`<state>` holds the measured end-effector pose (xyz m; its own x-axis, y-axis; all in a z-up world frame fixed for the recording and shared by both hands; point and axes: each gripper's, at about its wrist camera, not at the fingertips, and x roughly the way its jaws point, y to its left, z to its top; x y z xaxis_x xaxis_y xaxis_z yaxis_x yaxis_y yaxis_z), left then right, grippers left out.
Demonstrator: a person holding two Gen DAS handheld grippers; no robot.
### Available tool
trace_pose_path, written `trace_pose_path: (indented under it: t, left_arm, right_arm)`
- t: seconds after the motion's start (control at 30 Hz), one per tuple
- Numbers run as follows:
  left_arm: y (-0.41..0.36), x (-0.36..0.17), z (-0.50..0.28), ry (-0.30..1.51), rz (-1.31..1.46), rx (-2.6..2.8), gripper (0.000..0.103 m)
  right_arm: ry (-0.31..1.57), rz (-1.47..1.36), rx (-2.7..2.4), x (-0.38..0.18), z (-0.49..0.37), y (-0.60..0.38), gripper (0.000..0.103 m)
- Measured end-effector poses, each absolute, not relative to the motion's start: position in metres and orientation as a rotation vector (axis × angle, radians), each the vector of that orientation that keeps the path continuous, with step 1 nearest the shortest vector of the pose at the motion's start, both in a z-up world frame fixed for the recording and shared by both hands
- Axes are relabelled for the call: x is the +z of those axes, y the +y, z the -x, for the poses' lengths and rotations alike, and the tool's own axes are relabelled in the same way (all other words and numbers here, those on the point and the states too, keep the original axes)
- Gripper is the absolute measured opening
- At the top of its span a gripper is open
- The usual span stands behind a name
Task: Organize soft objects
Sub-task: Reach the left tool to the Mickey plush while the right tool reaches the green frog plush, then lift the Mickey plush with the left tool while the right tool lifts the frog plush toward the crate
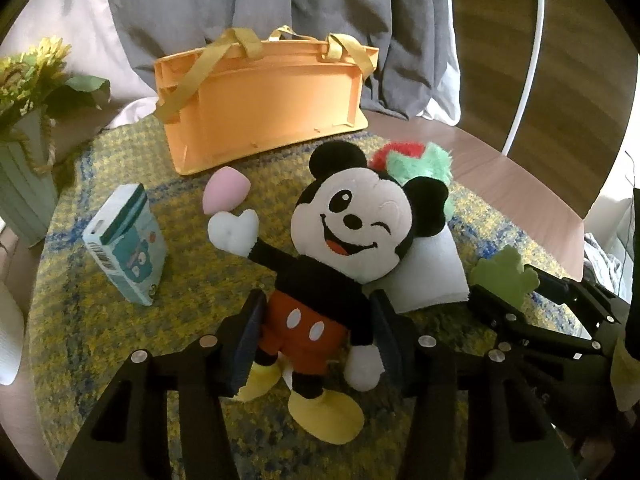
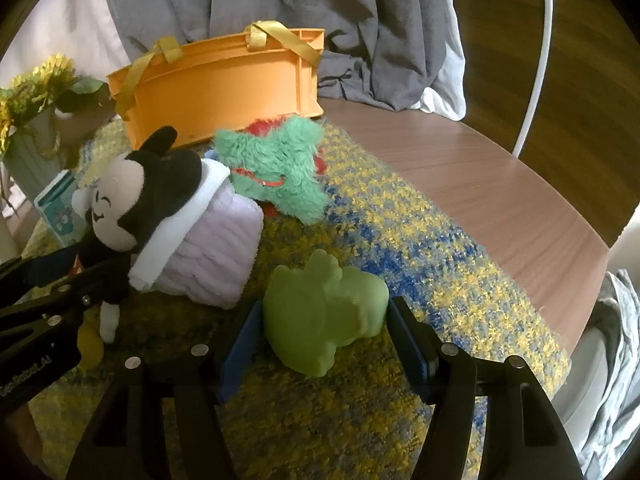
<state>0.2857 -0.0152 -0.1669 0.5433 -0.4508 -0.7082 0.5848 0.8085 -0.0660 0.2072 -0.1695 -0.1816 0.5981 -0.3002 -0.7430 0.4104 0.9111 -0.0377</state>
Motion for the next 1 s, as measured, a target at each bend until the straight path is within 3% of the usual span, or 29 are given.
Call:
trace_pose_path:
  t: [0.2, 0.27, 0.3, 1.0]
  left_arm:
    - [-0.009, -0.155, -0.278, 0.744, -0.179, -0.610, 0.049]
    - [-0.007, -0.151, -0.275, 0.729, -0.174, -0.612, 0.045]
    - [-0.006, -0.148, -0.273, 0.717, -0.173, -0.609, 0.038]
    - [0.008, -0.124, -0.272, 0.643, -0.093, -0.592, 0.036]
  right_arm:
    - [0.799, -0.133, -0.409, -0.167, -0.200, -0.164, 0.065]
    - [0.787, -0.131, -0.410, -0.162, -0.198, -0.163, 0.065]
    - [0.780, -0.131, -0.410, -0.158, -0.197, -0.162, 0.065]
    - [0.720, -0.106, -0.370, -0.127, -0.199, -0.154, 0.065]
